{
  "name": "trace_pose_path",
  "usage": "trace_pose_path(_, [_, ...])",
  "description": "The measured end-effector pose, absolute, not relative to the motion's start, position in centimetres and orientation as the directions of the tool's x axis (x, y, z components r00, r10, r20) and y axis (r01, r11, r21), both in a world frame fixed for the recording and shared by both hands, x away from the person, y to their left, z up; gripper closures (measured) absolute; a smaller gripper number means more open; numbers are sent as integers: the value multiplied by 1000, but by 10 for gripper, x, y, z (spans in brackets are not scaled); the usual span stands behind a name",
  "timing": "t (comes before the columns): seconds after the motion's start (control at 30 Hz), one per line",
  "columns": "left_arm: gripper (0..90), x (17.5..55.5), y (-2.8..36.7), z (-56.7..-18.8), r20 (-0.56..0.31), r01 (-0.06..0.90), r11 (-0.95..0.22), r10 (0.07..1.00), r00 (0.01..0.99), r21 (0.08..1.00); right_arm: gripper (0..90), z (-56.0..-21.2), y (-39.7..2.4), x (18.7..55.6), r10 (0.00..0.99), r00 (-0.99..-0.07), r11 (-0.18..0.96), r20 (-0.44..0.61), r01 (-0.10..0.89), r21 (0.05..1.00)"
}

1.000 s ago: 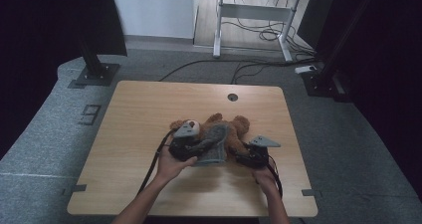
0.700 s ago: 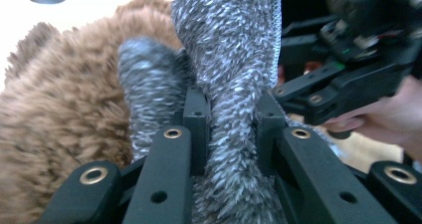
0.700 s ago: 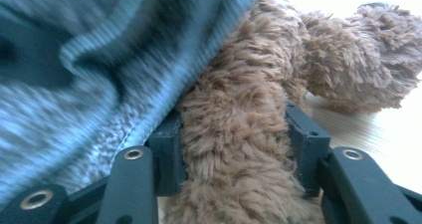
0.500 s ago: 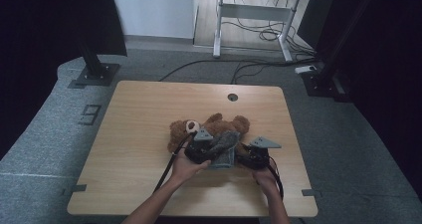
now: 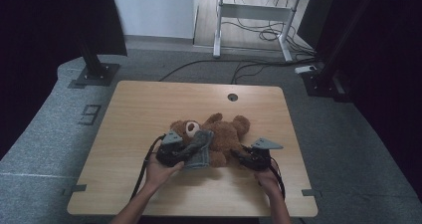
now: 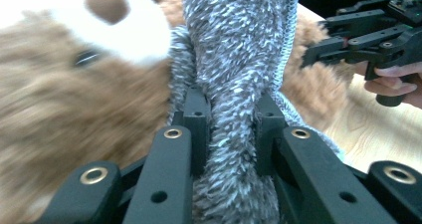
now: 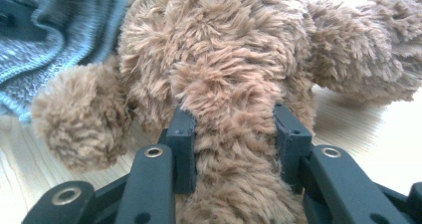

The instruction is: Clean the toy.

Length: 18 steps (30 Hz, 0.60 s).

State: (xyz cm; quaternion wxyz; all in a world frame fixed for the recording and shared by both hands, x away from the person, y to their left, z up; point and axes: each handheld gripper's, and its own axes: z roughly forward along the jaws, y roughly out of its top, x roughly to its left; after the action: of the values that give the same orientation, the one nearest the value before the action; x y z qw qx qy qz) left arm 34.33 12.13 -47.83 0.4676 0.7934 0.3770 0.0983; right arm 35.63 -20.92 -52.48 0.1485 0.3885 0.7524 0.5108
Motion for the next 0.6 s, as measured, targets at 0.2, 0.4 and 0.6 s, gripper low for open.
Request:
trace_pose_path(0.2, [742,338,163,-480,-180,512,-244,743,644,824,611,-525,-209,356,734,-656,178,175,435,883])
trace_pose_path(0.4, [744,337,175,-475,-167,507,-222,773,612,833,617,-525,-209,357,729,-660,178,179,436,882])
trace_pose_path(0.6, [743,338,125,-454,-174,453,-252,683,710,855,619,-525,-210,357,729,-662,180,175,432,884])
